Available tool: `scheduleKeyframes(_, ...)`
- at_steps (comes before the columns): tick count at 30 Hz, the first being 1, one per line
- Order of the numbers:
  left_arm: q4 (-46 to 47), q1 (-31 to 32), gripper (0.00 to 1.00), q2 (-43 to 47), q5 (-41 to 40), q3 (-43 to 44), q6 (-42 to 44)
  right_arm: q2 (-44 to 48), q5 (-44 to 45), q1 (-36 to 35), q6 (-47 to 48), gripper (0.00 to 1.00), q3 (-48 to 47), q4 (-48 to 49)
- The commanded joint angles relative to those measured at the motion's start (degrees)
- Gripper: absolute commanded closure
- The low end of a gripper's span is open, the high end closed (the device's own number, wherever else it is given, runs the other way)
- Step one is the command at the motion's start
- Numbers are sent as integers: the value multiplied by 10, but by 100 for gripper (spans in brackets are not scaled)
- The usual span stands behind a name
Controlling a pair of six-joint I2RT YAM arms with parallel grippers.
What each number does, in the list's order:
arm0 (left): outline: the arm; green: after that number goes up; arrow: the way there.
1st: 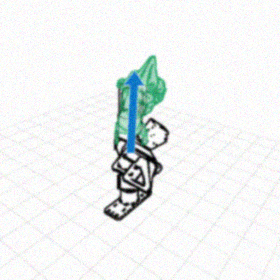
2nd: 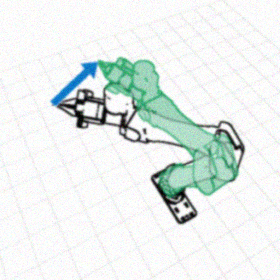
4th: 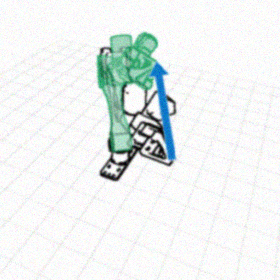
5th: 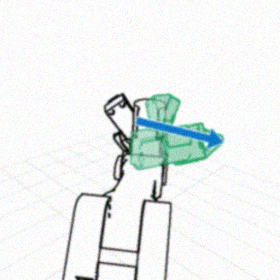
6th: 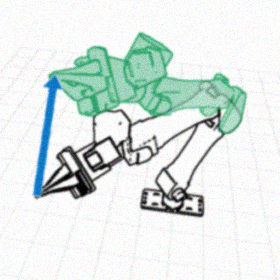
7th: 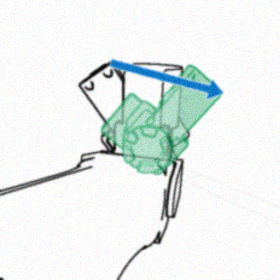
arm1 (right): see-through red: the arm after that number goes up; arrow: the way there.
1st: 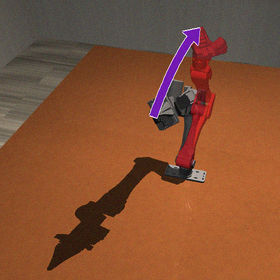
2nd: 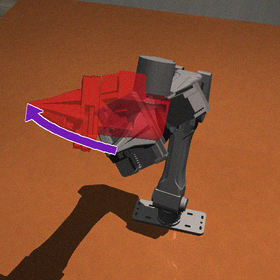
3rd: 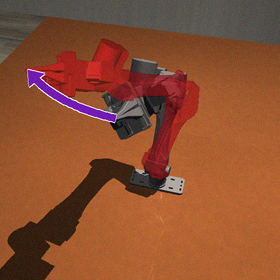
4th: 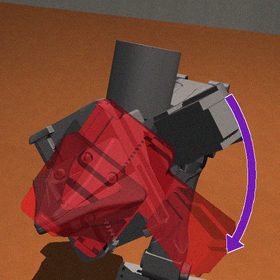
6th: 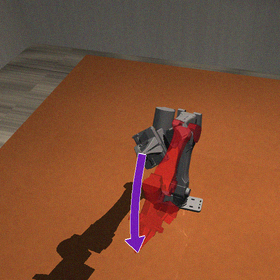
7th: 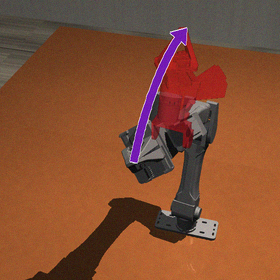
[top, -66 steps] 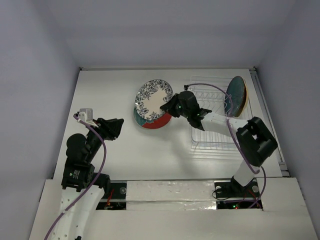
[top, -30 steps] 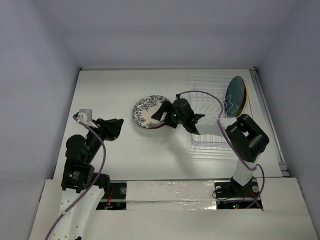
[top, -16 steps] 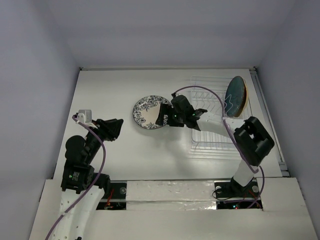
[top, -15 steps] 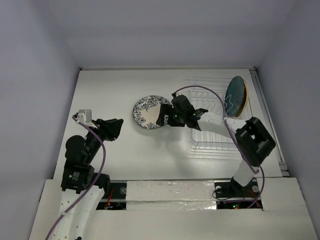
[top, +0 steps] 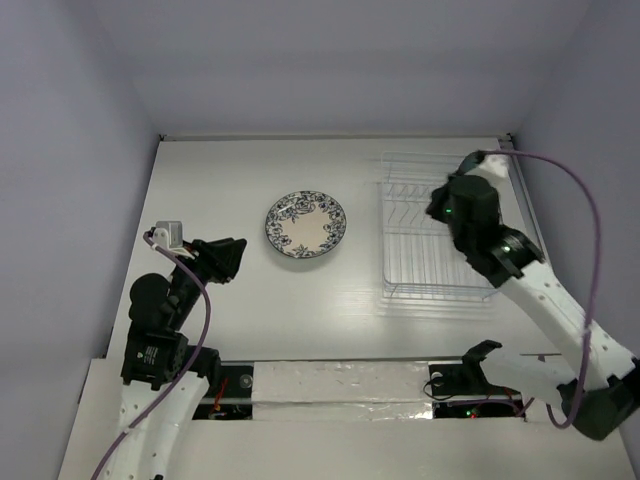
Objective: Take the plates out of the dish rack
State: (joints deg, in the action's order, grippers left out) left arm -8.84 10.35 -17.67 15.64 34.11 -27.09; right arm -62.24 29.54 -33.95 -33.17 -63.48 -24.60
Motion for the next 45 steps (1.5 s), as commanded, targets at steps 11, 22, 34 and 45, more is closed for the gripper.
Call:
scheduleKeyframes(11, 25, 39, 65, 26, 0, 8, 1, 111, 41, 309, 78, 86, 72, 9)
scheduleKeyframes(22, 12, 88, 64, 67, -29, 14, 2, -28, -131, 396, 166, 56, 27, 21)
scheduleKeyframes(34, 4, 111, 64, 91, -46, 18, 4, -80, -172, 407, 202, 53, 32, 75)
scheduleKeyframes(45, 4, 116, 64, 94, -47, 18, 4, -111, -105, 407, 219, 55, 51, 143)
